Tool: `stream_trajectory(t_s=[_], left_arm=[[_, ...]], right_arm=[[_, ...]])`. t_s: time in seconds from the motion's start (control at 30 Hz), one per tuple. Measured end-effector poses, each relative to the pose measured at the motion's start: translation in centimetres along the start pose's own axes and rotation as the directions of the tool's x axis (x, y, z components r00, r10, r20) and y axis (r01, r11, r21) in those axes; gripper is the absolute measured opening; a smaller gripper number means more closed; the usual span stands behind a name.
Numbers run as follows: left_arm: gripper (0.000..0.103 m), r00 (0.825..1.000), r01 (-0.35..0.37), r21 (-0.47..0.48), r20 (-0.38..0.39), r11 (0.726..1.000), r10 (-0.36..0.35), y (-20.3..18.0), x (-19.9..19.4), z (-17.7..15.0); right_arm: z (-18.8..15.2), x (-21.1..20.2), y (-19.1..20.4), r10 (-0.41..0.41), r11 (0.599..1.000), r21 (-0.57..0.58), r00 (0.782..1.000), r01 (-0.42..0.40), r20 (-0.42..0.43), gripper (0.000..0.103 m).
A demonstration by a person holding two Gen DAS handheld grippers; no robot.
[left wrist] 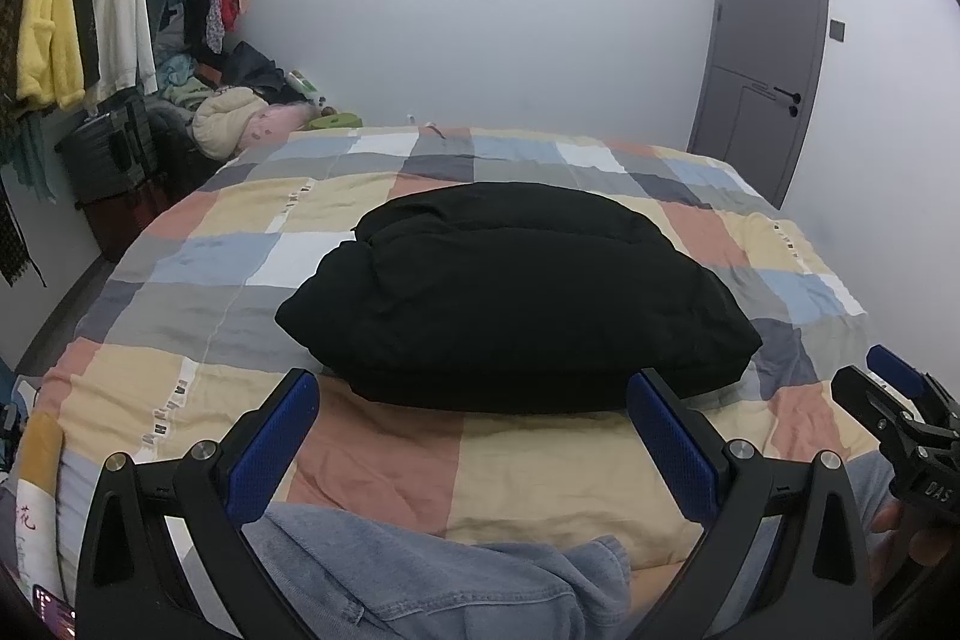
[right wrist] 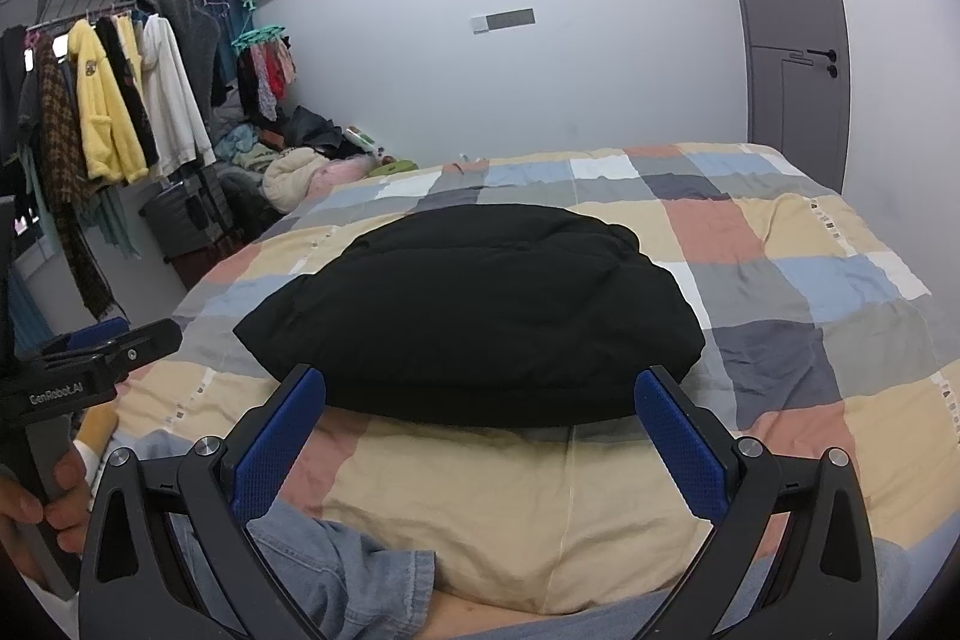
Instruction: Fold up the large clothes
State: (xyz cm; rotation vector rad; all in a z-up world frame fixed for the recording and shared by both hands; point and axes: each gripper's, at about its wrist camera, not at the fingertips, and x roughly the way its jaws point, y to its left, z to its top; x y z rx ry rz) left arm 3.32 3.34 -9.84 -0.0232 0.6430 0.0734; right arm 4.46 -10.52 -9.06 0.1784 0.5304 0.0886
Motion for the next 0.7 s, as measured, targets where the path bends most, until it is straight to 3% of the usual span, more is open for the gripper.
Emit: stream_trajectory(t_s=[0.7], left_arm=[[0.103, 1.0, -0.002, 0.004, -0.011, 1.0, 0.002, 0.67, 0.17, -0.78]], right_arm=[[-0.08, 0.05, 0.66, -0.008, 1.0, -0.005, 1.0, 0.008, 0.001, 0.103]])
